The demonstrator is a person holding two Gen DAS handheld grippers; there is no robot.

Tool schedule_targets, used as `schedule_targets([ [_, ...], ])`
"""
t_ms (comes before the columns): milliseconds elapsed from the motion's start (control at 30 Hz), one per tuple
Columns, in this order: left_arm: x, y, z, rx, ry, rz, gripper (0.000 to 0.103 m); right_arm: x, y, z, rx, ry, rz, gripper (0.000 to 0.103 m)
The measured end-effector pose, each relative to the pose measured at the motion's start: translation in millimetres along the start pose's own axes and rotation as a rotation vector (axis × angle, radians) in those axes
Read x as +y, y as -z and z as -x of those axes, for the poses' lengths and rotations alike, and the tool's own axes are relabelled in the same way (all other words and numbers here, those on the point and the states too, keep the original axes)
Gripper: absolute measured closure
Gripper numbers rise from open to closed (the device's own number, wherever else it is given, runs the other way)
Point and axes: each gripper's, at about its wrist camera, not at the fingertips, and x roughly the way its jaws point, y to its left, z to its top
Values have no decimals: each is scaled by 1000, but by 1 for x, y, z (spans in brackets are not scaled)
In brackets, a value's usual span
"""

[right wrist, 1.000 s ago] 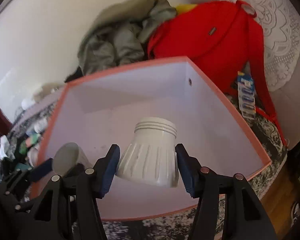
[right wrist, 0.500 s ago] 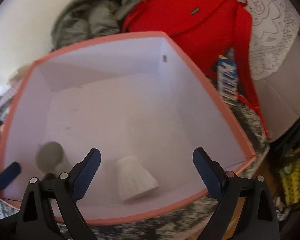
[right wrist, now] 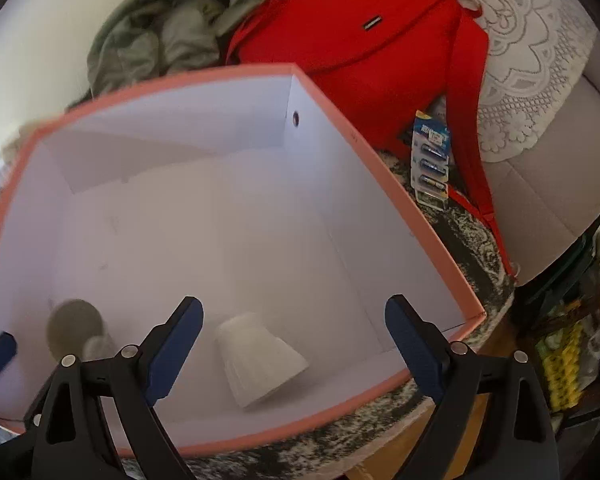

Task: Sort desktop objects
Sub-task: 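Carry both cups over the pink box and open both grippers to drop them, then grasp the black sock with the left gripper while the right grasps the teal case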

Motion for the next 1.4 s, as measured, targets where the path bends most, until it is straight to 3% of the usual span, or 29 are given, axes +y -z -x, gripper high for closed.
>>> schedule_targets([
  [200,21,2,44,-111,-10,36,19,6,-4,43,-167,-47,-76,8],
  [300,41,9,70,-166,-35,44,12,17,-5,71,-273,-88,-107,8],
  [467,98,31,103,-212,-180,79,11,55,-1,109,-400,-213,-133,8],
  [600,178,55,116,-195,-309,201,9,113,14,127,-445,-319,-74,6],
  [767,286,94,110,-97,-449,357,9,215,40,136,-415,-458,143,6],
  [900,366,120,103,-17,-336,534,9,297,68,126,-350,-503,379,6],
  [1000,403,117,100,-11,-301,611,9,344,85,102,-290,-491,532,6],
  [1200,429,88,66,26,-297,598,9,417,105,46,-218,-453,869,6],
  [1333,444,71,34,95,-344,555,9,449,123,11,-217,-375,1061,6],
  [1400,455,66,19,122,-364,551,9,457,128,1,-243,-358,1099,5],
])
